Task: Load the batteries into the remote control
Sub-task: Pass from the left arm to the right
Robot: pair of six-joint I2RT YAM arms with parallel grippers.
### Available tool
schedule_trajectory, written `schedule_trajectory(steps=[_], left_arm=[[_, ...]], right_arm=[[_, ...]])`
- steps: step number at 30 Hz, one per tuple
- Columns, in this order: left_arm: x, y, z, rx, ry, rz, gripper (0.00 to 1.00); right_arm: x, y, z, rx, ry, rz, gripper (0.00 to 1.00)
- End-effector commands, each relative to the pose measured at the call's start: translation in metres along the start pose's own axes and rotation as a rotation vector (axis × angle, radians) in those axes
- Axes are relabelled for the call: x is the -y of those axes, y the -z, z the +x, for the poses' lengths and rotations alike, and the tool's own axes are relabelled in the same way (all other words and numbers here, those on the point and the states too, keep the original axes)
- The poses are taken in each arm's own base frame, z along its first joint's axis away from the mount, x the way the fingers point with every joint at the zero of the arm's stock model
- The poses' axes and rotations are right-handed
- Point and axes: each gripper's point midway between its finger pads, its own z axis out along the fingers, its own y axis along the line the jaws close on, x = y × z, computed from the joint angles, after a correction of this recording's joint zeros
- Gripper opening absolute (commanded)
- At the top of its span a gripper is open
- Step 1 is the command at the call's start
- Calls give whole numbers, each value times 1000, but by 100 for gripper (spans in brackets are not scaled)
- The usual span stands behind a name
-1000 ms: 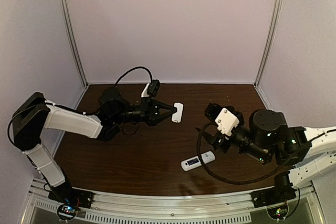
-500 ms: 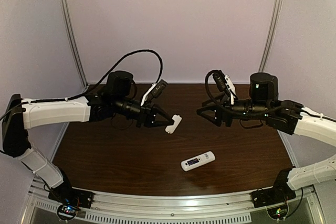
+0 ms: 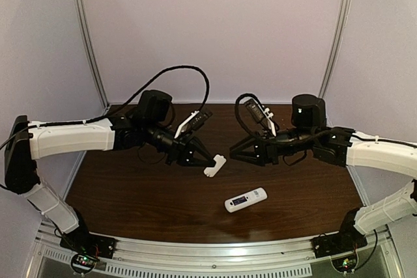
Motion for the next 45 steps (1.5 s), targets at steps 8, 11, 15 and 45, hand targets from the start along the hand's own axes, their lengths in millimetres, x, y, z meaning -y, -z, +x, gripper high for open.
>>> schedule_trajectory(steps=[8,11,15,45], left_arm=[[2,-10,-11,1,-23,68,0],[3,-12,-11,-3,-18,89,0],[4,-14,-9,-11,-6,110,0],[-74,4,-13,21,-296,-862,80]], right_arm=[[-13,-22,23,-101,49,-42,30],[-11,-26,24,-107,54,-39,27],[-10,-28,24,-109,55,-38,20],[54,25,23,415,-519,44,0]])
